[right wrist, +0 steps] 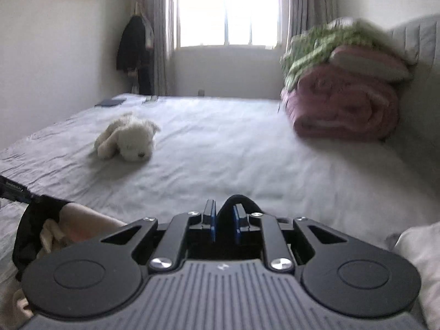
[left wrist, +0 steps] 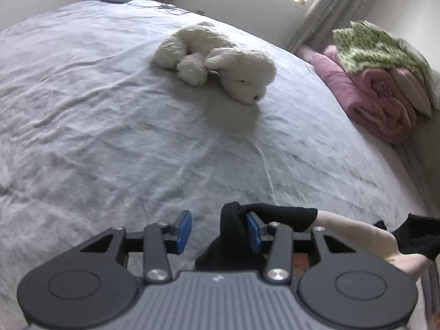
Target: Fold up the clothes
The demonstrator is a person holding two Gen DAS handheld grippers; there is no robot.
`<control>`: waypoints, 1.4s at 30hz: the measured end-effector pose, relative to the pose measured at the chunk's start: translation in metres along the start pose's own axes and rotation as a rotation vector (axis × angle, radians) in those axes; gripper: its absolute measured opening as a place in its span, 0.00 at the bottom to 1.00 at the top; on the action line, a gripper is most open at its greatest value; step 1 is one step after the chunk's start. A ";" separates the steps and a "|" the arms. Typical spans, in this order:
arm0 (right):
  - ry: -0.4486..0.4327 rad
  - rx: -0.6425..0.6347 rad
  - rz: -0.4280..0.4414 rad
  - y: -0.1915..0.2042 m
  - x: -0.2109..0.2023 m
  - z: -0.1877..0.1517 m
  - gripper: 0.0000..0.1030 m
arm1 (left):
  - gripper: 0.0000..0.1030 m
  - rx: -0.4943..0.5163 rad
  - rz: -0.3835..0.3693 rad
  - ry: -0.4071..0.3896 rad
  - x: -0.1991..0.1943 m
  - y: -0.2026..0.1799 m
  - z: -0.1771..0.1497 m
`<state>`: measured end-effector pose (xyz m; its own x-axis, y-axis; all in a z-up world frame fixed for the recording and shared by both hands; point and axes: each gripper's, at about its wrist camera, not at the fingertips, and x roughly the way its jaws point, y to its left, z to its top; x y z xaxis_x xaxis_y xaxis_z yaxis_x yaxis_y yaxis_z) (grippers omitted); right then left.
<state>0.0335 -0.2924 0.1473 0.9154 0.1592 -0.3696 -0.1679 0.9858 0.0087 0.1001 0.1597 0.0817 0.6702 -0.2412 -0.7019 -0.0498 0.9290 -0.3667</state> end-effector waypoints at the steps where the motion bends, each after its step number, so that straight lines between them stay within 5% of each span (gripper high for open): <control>1: -0.040 0.013 -0.025 -0.001 -0.006 0.001 0.18 | 0.42 -0.012 -0.003 -0.004 -0.001 0.001 0.000; 5: -0.091 0.097 -0.094 -0.016 -0.016 0.000 0.18 | 0.41 0.008 -0.034 -0.042 -0.007 -0.004 0.001; 10: 0.108 0.020 -0.016 0.001 0.027 -0.010 0.18 | 0.44 -0.008 -0.052 -0.024 -0.002 -0.004 0.000; 14: 0.186 -0.072 0.101 0.028 0.067 -0.010 0.21 | 0.63 0.033 -0.019 0.028 0.014 -0.013 -0.009; 16: 0.232 -0.094 0.162 0.038 0.086 -0.011 0.50 | 0.71 0.066 -0.017 0.025 0.016 -0.019 -0.012; 18: 0.274 -0.130 0.225 0.052 0.106 -0.015 0.61 | 0.76 0.096 0.002 0.011 0.018 -0.025 -0.016; 20: 0.333 -0.178 0.267 0.067 0.123 -0.022 0.61 | 0.71 0.133 0.046 0.013 0.024 -0.028 -0.021; 22: 0.402 -0.231 0.276 0.080 0.138 -0.031 0.59 | 0.29 0.165 0.064 0.043 0.028 -0.029 -0.024; 23: 0.426 -0.259 0.270 0.085 0.144 -0.037 0.54 | 0.26 0.180 0.070 0.060 0.030 -0.029 -0.025; 24: 0.439 -0.277 0.266 0.088 0.145 -0.041 0.31 | 0.25 0.185 0.065 0.064 0.030 -0.029 -0.026; 25: 0.447 -0.292 0.264 0.090 0.146 -0.044 0.18 | 0.21 0.190 0.056 0.060 0.027 -0.029 -0.025; 28: 0.382 -0.334 0.272 0.095 0.117 -0.047 0.11 | 0.14 0.193 0.034 0.044 0.016 -0.027 -0.020; 32: 0.309 -0.432 0.302 0.108 0.064 -0.052 0.11 | 0.16 0.132 0.040 0.023 0.004 -0.014 -0.012; 36: 0.344 -0.525 0.379 0.125 0.035 -0.071 0.10 | 0.32 0.049 0.069 0.034 0.007 -0.001 -0.007; 42: 0.395 -0.663 0.494 0.149 -0.009 -0.100 0.18 | 0.45 0.067 0.053 -0.023 -0.004 -0.006 -0.004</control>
<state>-0.0359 -0.1526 0.0588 0.5124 0.4042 -0.7576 -0.7944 0.5582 -0.2395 0.0948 0.1536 0.0842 0.6851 -0.1849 -0.7046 -0.0369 0.9572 -0.2871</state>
